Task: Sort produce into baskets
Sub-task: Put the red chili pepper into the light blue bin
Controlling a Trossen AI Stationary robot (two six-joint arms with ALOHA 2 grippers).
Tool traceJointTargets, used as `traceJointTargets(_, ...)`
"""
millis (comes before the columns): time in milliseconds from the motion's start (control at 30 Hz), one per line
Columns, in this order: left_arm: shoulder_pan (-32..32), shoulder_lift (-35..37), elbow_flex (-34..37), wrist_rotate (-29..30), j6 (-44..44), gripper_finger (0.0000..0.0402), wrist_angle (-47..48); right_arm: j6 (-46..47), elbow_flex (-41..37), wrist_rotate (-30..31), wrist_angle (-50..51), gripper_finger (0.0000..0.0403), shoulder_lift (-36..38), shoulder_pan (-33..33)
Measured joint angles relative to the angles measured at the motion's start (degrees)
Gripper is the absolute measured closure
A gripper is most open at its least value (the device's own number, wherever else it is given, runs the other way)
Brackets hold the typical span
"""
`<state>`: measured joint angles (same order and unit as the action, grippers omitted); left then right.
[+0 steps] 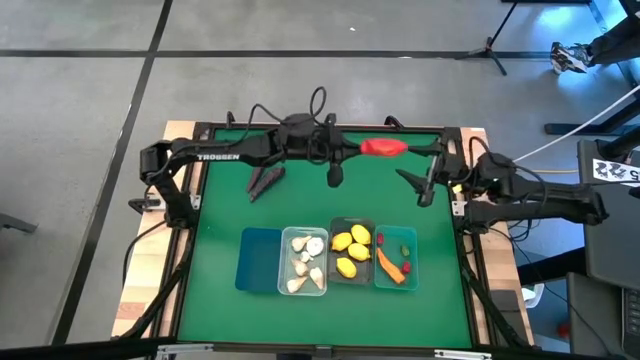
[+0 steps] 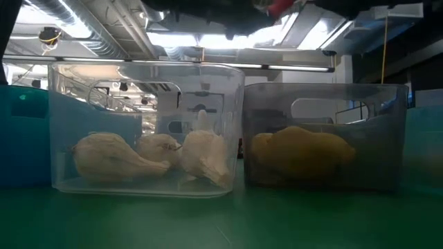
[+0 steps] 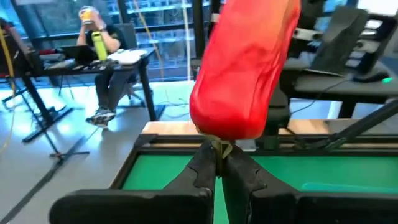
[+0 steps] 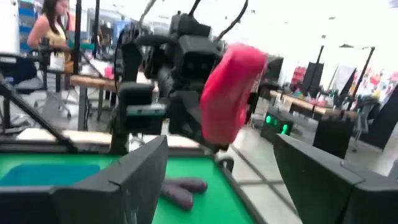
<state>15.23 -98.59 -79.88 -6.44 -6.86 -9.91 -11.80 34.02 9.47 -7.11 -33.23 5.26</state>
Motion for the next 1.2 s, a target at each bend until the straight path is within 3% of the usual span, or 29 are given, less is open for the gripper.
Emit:
traceJointTargets(333,-2.7,-1.1,0.0,0.5,-0.9,0.0395,-5.4,-5.3,0.0,-5.0,-16.5,0.0111,-11.4,0.0)
traceJointTargets(667,-2.9,-1.3,0.0,1.2,-1.0,0.0391,-6.2,-6.6,0.0,-0.9,-30.9,0.0111,-17.0,0.0)
traceJointTargets(1200,-2.9,-1.3,0.0,1.8,-1.4,0.0396,-7.9,-6.8,0.0,4.8,-42.3,0.0111,-22.2,0.0)
